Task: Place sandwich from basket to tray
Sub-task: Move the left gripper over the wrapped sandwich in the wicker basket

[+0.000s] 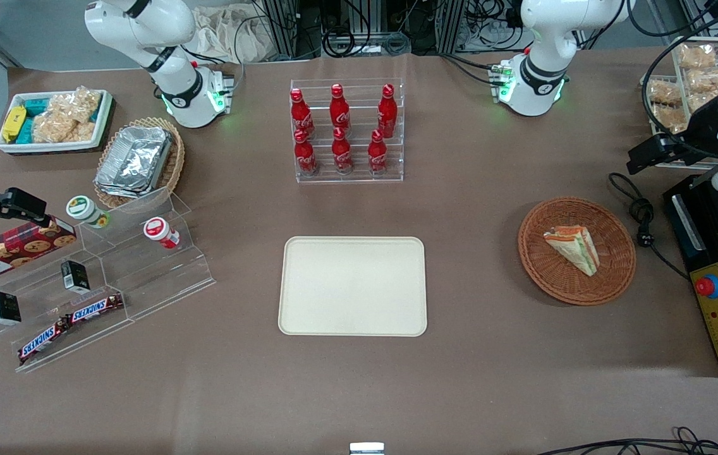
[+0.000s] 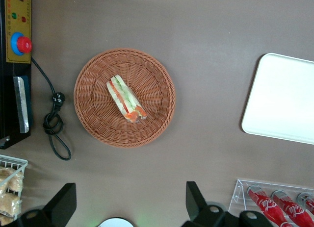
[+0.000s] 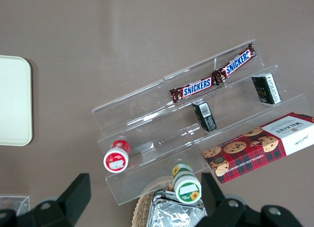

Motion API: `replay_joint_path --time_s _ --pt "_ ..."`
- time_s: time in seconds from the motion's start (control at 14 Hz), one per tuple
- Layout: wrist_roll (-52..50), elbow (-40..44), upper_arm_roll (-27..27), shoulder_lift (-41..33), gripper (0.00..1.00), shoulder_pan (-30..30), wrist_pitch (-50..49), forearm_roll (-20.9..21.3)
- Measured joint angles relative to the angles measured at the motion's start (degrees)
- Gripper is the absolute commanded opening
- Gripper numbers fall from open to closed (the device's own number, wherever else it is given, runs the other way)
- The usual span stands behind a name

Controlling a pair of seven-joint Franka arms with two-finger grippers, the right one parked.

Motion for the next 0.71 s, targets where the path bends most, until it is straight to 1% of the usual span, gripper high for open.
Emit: replay_joint_path --time_s 0.43,0.57,0.71 --pt "-0.1 -0.4 0.3 1.8 1.0 0.0 -0.2 0.4" --pt "-1.1 -2.9 1.1 3.6 1.0 0.1 0.8 0.4" --pt "-4.3 -6.8 2.6 4.7 1.0 0.1 5.0 0.4"
